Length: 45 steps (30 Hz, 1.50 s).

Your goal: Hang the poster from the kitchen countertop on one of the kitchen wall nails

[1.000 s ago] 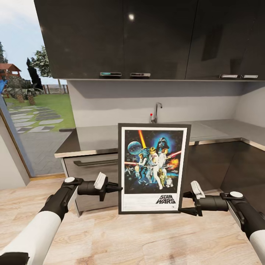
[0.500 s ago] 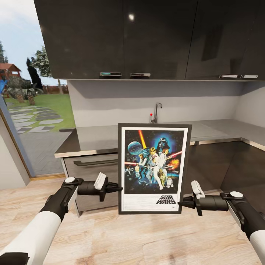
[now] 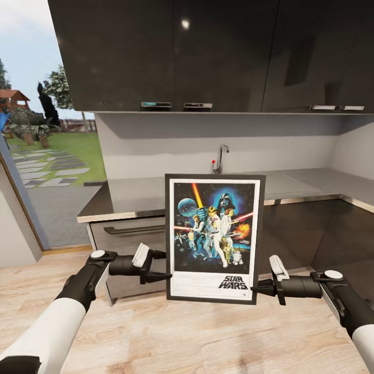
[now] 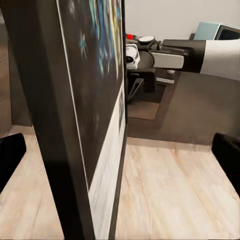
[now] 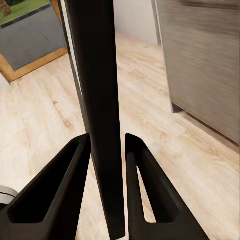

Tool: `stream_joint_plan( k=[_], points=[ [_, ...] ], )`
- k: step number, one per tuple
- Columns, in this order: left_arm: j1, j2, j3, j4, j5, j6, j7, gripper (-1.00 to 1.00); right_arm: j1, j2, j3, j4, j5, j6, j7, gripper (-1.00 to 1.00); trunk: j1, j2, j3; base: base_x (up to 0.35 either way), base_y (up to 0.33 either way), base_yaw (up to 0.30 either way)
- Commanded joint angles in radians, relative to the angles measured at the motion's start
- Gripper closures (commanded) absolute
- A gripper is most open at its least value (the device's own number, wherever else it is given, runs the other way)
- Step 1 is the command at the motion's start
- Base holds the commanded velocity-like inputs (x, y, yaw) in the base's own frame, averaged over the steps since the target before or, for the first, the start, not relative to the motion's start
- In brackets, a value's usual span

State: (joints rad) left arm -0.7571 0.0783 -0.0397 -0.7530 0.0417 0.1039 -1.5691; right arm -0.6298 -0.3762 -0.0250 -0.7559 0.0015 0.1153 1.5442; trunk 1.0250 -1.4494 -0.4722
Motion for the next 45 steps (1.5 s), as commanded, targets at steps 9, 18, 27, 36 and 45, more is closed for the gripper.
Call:
stream_joint_plan(
  k=[9, 18, 27, 36, 45],
  points=[
    [-0.001, 0.019, -0.001, 0.030, 0.000, 0.008, -0.002, -1.00, -0.001, 0.000, -0.001, 0.000, 0.000, 0.012, 0.005, 1.00, 0.000, -0.001, -0.001, 0.000, 0.000, 0.000],
    [-0.001, 0.079, 0.002, 0.089, 0.001, -0.037, -0.002, -1.00, -0.001, 0.000, -0.002, 0.000, 0.000, 0.012, 0.005, 1.00, 0.000, -0.001, -0.001, 0.000, 0.000, 0.000],
    [-0.001, 0.150, 0.005, 0.133, 0.005, -0.048, -0.002, -1.00, -0.001, 0.000, -0.002, 0.000, 0.000, 0.012, 0.005, 1.00, 0.000, -0.001, -0.001, 0.000, 0.000, 0.000],
    [0.001, 0.179, 0.006, 0.194, 0.017, -0.124, -0.002, -1.00, -0.001, -0.001, -0.003, 0.000, 0.000, 0.012, 0.005, 1.00, 0.000, -0.001, -0.001, 0.000, 0.000, 0.000],
    [0.001, 0.176, 0.005, 0.409, 0.057, -0.207, -0.002, -1.00, -0.001, -0.001, -0.007, -0.002, -0.003, 0.012, 0.005, 1.00, 0.000, -0.001, -0.001, 0.000, 0.000, 0.000]
  ],
)
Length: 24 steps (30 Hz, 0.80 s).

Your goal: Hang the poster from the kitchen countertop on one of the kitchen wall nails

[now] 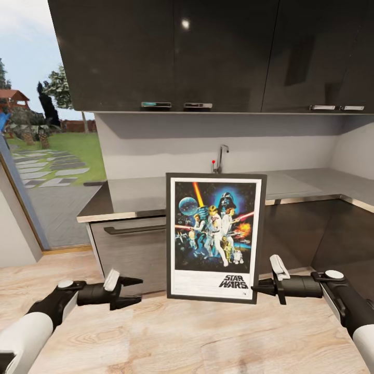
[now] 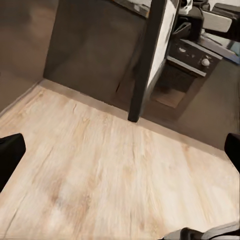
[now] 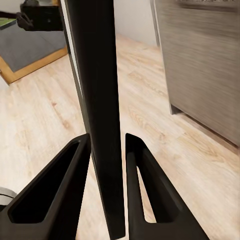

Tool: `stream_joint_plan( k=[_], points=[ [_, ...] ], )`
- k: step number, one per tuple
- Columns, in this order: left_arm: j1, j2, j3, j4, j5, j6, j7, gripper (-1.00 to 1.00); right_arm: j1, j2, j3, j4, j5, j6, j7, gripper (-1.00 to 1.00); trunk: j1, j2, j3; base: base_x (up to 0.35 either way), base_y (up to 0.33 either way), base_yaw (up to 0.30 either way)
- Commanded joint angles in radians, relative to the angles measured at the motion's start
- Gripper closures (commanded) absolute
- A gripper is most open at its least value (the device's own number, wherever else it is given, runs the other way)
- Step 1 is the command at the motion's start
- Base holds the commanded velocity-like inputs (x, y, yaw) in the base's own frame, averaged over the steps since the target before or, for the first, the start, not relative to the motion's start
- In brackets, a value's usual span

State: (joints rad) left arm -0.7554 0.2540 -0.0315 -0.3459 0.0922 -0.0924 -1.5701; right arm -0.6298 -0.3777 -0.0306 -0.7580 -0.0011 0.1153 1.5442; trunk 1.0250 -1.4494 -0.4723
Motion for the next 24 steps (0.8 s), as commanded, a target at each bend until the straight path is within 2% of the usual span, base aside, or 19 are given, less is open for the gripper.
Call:
stream_joint_plan(
  k=[1, 2, 3, 4, 6, 7, 9, 11, 12, 14, 15, 19, 20, 23, 24],
  points=[
    [-0.001, 0.000, -0.003, 0.031, 0.017, -0.031, -0.001, -1.00, -0.001, 0.000, -0.002, -0.001, -0.001, 0.012, 0.005, 1.00, 0.000, -0.001, -0.001, 0.000, 0.000, 0.000],
    [-0.001, -0.001, -0.003, 0.099, 0.047, -0.081, 0.017, -1.00, -0.001, -0.001, -0.005, -0.001, -0.004, 0.013, 0.005, 1.00, 0.000, -0.001, -0.001, 0.000, 0.000, 0.000],
    [-0.001, -0.004, -0.003, 0.207, 0.107, -0.161, 0.074, -1.00, -0.001, -0.001, -0.008, -0.003, -0.006, 0.014, 0.005, 1.00, 0.000, -0.001, -0.001, 0.000, 0.000, 0.000],
    [0.001, -0.012, -0.004, 0.249, 0.144, -0.202, 0.107, -1.00, -0.001, -0.001, -0.010, -0.004, -0.007, 0.015, 0.005, 1.00, 0.000, -0.001, -0.001, 0.000, 0.000, 0.000],
    [0.007, -0.028, -0.004, 0.275, 0.171, -0.231, 0.141, -1.00, -0.001, -0.001, -0.011, -0.005, -0.009, 0.015, 0.006, 1.00, 0.000, -0.001, -0.001, 0.000, 0.000, 0.000],
    [0.038, -0.057, -0.003, 0.298, 0.196, -0.257, 0.204, -1.00, -0.001, -0.002, -0.012, -0.006, -0.011, 0.015, 0.007, 1.00, 0.000, -0.001, -0.001, 0.000, 0.000, 0.000],
    [0.068, -0.076, -0.003, 0.306, 0.208, -0.269, 0.250, -1.00, -0.001, -0.002, -0.012, -0.007, -0.012, 0.015, 0.007, 1.00, 0.000, -0.001, -0.001, 0.000, 0.000, 0.000],
    [0.117, -0.107, -0.003, 0.314, 0.235, -0.289, 0.314, -1.00, -0.001, -0.002, -0.012, -0.007, -0.012, 0.015, 0.008, 1.00, 0.000, -0.001, -0.001, 0.000, 0.000, 0.000],
    [0.144, -0.126, -0.002, 0.316, 0.269, -0.299, 0.345, -1.00, -0.001, -0.003, -0.012, -0.007, -0.012, 0.015, 0.008, 1.00, 0.000, -0.001, -0.001, 0.000, 0.000, 0.000],
    [0.197, -0.148, -0.002, 0.319, 0.356, -0.312, 0.376, -1.00, -0.001, -0.003, -0.012, -0.008, -0.013, 0.015, 0.008, 1.00, 0.000, -0.001, -0.001, 0.000, 0.000, 0.000],
    [0.250, -0.155, -0.002, 0.320, 0.442, -0.329, 0.389, -1.00, -0.001, -0.005, -0.013, -0.009, -0.013, 0.017, 0.008, 1.00, 0.000, -0.001, -0.001, 0.000, 0.000, 0.000],
    [0.301, -0.151, -0.001, 0.320, 0.484, -0.371, 0.393, -1.00, -0.001, -0.008, -0.014, -0.011, -0.012, 0.021, 0.008, 1.00, 0.000, -0.001, -0.001, 0.000, 0.000, 0.000],
    [0.348, -0.137, -0.001, 0.321, 0.544, -0.393, 0.397, -1.00, -0.001, -0.008, -0.014, -0.012, -0.011, 0.024, 0.007, 1.00, 0.000, -0.001, -0.001, 0.000, 0.000, 0.000],
    [0.371, -0.112, -0.001, 0.320, 0.611, -0.396, 0.398, -1.00, -0.001, -0.008, -0.014, -0.012, -0.011, 0.024, 0.006, 1.00, 0.000, -0.001, -0.001, 0.000, 0.000, 0.000],
    [0.379, -0.089, -0.001, 0.321, 0.647, -0.396, 0.400, -1.00, -0.001, -0.007, -0.014, -0.012, -0.010, 0.024, 0.005, 1.00, 0.000, -0.001, -0.001, 0.000, 0.000, 0.000]
  ],
)
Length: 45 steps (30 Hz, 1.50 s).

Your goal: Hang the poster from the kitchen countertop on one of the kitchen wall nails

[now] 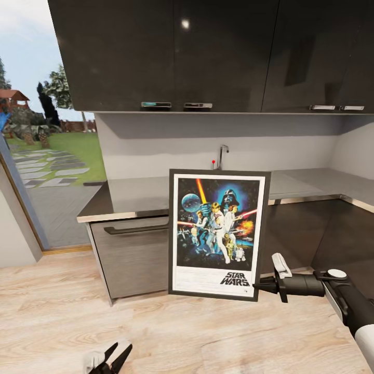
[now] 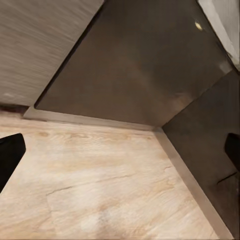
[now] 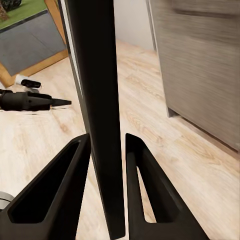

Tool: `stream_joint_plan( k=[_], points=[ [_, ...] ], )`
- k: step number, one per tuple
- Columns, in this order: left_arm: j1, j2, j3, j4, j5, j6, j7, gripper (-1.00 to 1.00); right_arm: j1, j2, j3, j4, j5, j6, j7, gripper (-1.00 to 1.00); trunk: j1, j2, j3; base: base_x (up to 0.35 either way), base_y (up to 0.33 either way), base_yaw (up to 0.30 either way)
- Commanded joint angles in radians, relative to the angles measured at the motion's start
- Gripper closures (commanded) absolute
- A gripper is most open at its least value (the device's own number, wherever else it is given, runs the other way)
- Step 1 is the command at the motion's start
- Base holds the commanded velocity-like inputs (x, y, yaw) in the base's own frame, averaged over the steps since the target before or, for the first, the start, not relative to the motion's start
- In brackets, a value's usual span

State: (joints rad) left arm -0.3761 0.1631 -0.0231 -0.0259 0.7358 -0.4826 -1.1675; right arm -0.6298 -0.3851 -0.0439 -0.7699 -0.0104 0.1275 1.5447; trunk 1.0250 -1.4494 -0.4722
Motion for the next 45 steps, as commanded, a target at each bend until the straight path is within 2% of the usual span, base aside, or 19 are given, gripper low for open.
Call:
stream_joint_plan(
  k=[1, 6, 10, 15, 30, 35, 45],
  points=[
    [0.000, 0.004, -0.009, 0.001, 0.007, -0.005, -0.002, -1.00, -0.001, 0.000, -0.001, 0.000, -0.001, 0.012, 0.005, 1.00, 0.000, -0.001, -0.001, 0.000, 0.000, 0.000],
    [0.015, 0.021, -0.009, 0.001, 0.021, -0.004, -0.001, -1.00, -0.001, 0.000, -0.001, 0.000, -0.001, 0.012, 0.005, 1.00, 0.000, -0.001, -0.001, 0.000, 0.000, 0.008],
    [0.037, 0.053, -0.009, 0.001, 0.069, -0.004, 0.000, -1.00, -0.001, 0.000, -0.001, 0.000, 0.000, 0.012, 0.004, 1.00, 0.000, -0.001, -0.001, 0.000, 0.000, 0.039],
    [0.042, 0.062, -0.009, 0.001, 0.097, -0.004, 0.000, -1.00, -0.001, 0.000, -0.001, 0.000, 0.000, 0.013, 0.002, 1.00, -0.008, 0.013, 0.005, 0.000, 0.000, 0.014],
    [0.044, 0.065, -0.009, 0.001, 0.106, -0.004, 0.000, -1.00, -0.001, 0.000, -0.004, 0.000, 0.000, 0.012, 0.000, 1.00, -0.065, 0.118, 0.052, 0.000, 0.000, 0.001],
    [0.044, 0.065, -0.009, 0.001, 0.106, -0.004, 0.000, -1.00, -0.001, 0.000, -0.028, 0.001, 0.000, 0.012, 0.001, 1.00, -0.084, 0.153, 0.068, 0.000, 0.000, 0.000],
    [0.044, 0.065, -0.009, 0.001, 0.106, -0.003, 0.000, -1.00, -0.001, 0.000, -0.037, 0.000, 0.000, 0.014, 0.002, 1.00, -0.123, 0.223, 0.091, 0.000, 0.000, 0.000]
  ],
)
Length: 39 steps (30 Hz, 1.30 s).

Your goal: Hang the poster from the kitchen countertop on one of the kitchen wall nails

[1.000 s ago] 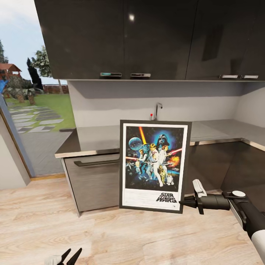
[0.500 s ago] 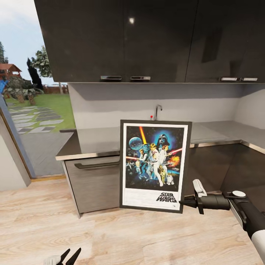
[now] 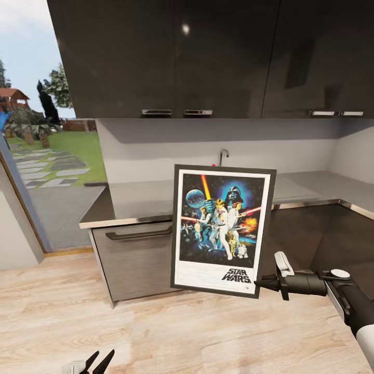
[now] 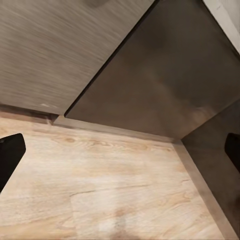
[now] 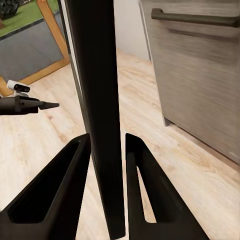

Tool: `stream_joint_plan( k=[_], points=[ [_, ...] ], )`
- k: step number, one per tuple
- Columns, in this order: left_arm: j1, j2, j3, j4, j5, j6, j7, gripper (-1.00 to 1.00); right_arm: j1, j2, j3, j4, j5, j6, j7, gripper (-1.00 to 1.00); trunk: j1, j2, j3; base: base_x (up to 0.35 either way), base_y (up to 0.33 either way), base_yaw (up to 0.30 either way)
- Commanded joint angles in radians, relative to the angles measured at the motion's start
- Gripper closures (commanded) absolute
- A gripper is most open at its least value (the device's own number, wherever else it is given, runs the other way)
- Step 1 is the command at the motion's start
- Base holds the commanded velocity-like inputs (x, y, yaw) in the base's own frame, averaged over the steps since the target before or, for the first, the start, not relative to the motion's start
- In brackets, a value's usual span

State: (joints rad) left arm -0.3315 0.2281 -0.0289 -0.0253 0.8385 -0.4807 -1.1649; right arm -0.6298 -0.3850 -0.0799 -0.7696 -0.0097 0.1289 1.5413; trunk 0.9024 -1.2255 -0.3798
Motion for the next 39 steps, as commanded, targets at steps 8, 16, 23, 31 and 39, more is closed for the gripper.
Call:
stream_joint_plan(
  k=[8, 16, 23, 31, 39],
  points=[
    [-0.001, 0.000, -0.003, 0.001, 0.004, -0.003, -0.002, -1.00, -0.001, 0.000, -0.001, 0.000, -0.001, 0.013, 0.005, 1.00, -0.031, 0.056, 0.012, 0.000, 0.000, 0.000],
    [-0.001, -0.001, -0.004, 0.001, 0.004, -0.001, -0.002, -1.00, -0.001, 0.000, -0.002, 0.000, -0.001, 0.014, 0.005, 1.00, -0.061, 0.112, 0.024, 0.000, 0.000, 0.000],
    [-0.001, -0.002, -0.005, 0.001, 0.004, -0.001, -0.002, -1.00, -0.001, 0.000, -0.002, 0.000, -0.001, 0.014, 0.005, 1.00, -0.088, 0.161, 0.034, 0.000, 0.000, 0.000],
    [-0.001, -0.003, -0.005, 0.001, 0.004, -0.001, -0.002, -1.00, -0.001, 0.000, -0.021, 0.000, -0.001, 0.014, 0.005, 1.00, -0.119, 0.217, 0.050, 0.000, 0.000, 0.000],
    [-0.001, -0.003, -0.005, 0.001, 0.004, -0.001, -0.002, -1.00, -0.001, 0.000, -0.028, 0.001, -0.001, 0.014, 0.005, 1.00, -0.150, 0.273, 0.074, 0.000, 0.000, 0.000]
  ],
)
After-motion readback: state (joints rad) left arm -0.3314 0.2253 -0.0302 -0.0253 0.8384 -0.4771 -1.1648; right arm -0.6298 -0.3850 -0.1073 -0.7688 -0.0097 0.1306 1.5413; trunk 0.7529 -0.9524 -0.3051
